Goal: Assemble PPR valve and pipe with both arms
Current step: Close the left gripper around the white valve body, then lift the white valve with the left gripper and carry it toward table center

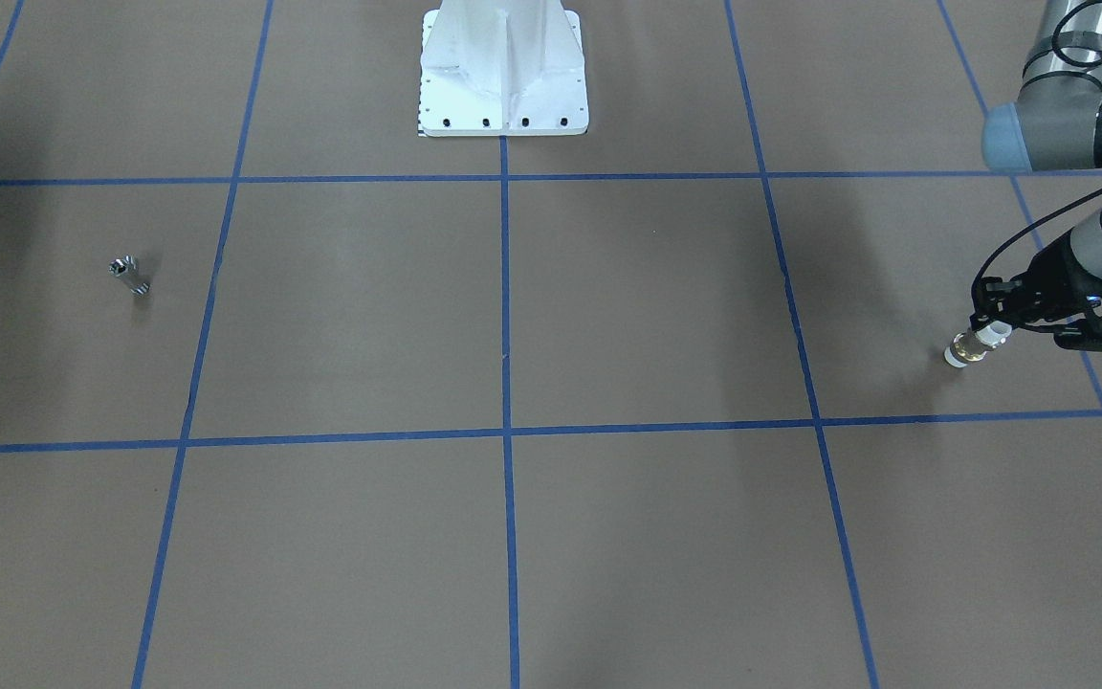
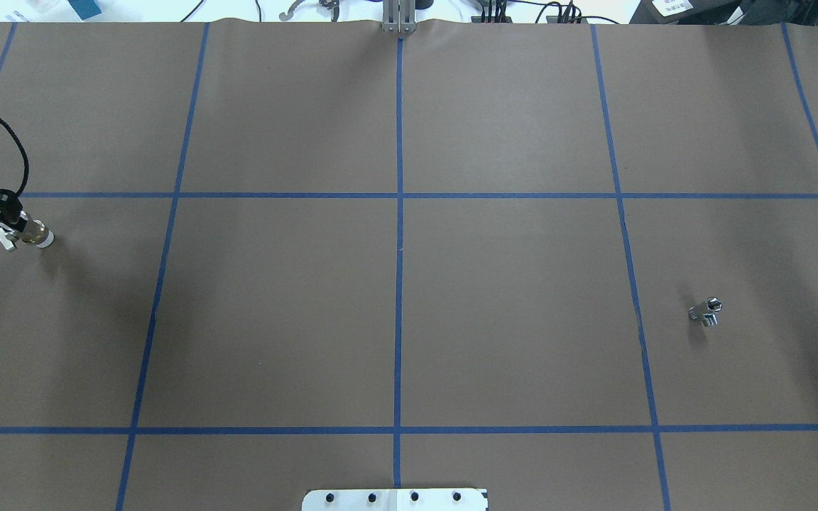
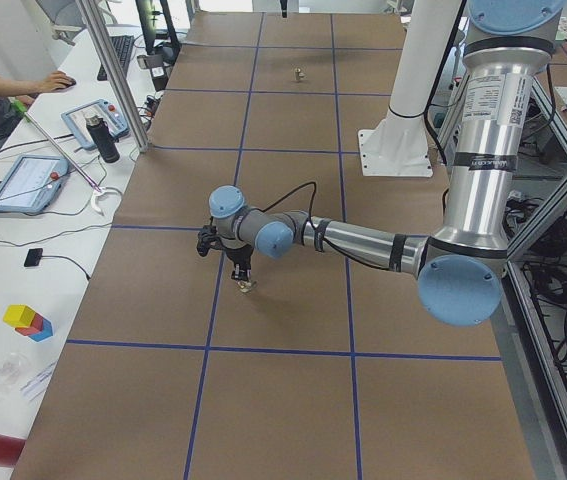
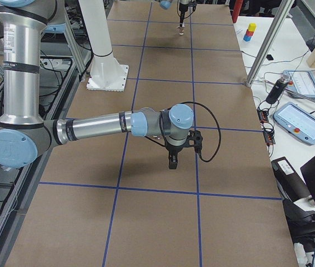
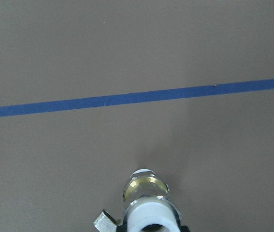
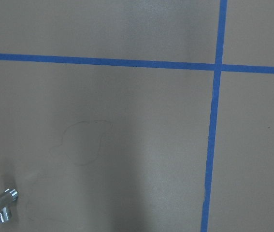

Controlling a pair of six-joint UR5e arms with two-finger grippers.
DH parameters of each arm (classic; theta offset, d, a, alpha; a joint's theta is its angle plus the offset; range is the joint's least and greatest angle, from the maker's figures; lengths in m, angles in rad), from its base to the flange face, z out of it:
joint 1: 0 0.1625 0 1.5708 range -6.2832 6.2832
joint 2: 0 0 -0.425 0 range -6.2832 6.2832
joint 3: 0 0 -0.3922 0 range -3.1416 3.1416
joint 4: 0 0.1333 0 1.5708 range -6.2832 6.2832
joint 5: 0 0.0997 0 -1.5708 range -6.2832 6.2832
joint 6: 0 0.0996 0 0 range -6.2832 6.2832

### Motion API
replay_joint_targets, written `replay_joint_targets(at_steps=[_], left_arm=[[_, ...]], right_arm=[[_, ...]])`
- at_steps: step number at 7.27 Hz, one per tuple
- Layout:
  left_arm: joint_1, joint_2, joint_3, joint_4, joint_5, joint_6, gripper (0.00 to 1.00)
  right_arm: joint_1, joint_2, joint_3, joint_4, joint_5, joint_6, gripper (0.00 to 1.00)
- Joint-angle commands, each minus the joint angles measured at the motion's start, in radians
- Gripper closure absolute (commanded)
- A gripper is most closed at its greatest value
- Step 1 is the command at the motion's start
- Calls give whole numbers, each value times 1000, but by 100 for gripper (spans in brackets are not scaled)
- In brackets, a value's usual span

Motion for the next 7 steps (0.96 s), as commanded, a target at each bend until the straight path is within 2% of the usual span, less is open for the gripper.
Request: replay_joint_targets(at_steps=[1, 3, 4, 5, 6, 7], left_arm=[[-15, -25, -51, 57, -5, -13, 100], [-9, -115, -184, 233, -3, -78, 100], [11, -172, -218, 264, -5, -140, 100], [90, -210, -244, 268, 1, -244, 100], [185, -293, -243, 269, 4, -400, 100], [280, -356, -240, 269, 45, -544, 100]], right_arm=[[0, -1, 2, 1, 0, 0, 0], [0, 2, 3, 1, 0, 0, 0], [0, 5, 3, 1, 0, 0, 0], [-2, 5, 3, 1, 0, 2, 0], [-2, 5, 3, 1, 0, 0, 0], [-8, 5, 3, 1, 0, 0, 0]])
